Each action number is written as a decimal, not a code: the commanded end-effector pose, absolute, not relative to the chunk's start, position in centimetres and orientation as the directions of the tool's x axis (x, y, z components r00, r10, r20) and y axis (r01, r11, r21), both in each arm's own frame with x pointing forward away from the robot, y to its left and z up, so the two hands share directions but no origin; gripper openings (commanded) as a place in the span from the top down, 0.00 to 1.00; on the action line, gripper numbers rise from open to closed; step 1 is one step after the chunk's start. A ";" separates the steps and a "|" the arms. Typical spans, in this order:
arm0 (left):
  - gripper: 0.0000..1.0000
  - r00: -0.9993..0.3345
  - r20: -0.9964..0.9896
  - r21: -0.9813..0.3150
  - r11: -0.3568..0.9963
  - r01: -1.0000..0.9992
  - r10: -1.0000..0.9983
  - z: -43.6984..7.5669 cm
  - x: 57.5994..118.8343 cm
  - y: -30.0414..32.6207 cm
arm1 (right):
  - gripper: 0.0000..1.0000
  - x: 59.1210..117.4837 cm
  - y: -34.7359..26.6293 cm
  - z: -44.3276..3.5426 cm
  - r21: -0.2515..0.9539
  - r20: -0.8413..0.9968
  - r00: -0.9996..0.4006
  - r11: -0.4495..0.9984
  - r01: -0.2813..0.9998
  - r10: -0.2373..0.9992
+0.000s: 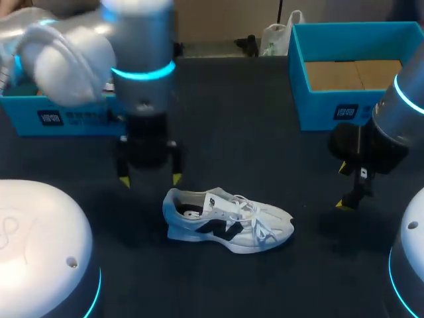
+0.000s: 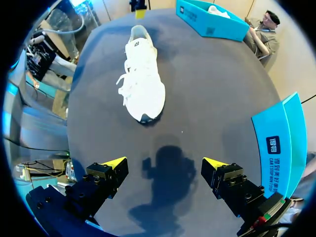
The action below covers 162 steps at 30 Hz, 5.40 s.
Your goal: Take the shoe out of the shoebox, open the shoe tongue, remove and reinsert the insole, then place the shoe into the shoebox
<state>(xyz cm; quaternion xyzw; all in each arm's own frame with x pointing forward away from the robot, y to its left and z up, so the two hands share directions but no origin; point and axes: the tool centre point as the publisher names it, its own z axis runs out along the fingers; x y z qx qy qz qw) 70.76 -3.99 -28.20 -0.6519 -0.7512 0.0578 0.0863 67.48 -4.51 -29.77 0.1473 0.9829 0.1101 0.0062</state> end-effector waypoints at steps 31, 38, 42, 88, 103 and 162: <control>0.00 -0.883 -0.020 -0.883 0.406 0.235 0.468 -32.1 71.7 4.0 | 0.00 67.4 -4.5 -29.8 0.217 0.018 -0.956 0.933 0.288 0.291; 0.00 -0.883 -0.020 -0.883 0.406 0.235 0.468 -32.1 71.7 4.0 | 0.00 67.4 -4.5 -29.8 0.217 0.018 -0.956 0.933 0.288 0.291; 0.00 -0.911 0.005 -0.893 0.412 0.181 0.411 -32.8 71.9 3.7 | 0.00 67.4 -4.5 -29.8 0.217 0.018 -0.956 0.933 0.288 0.291; 0.00 -0.994 0.044 -0.977 0.214 -0.021 0.102 -37.7 69.1 5.3 | 0.00 67.4 -4.5 -29.8 0.217 0.018 -0.956 0.933 0.288 0.291; 0.00 -0.998 0.053 -0.984 0.174 -0.047 0.031 -38.8 69.0 3.1 | 0.00 67.4 -4.5 -29.8 0.217 0.018 -0.956 0.933 0.288 0.291; 0.00 -0.983 0.070 -0.973 0.229 -0.029 0.172 -41.6 69.9 -6.6 | 0.00 67.4 -4.5 -29.8 0.217 0.018 -0.956 0.933 0.288 0.291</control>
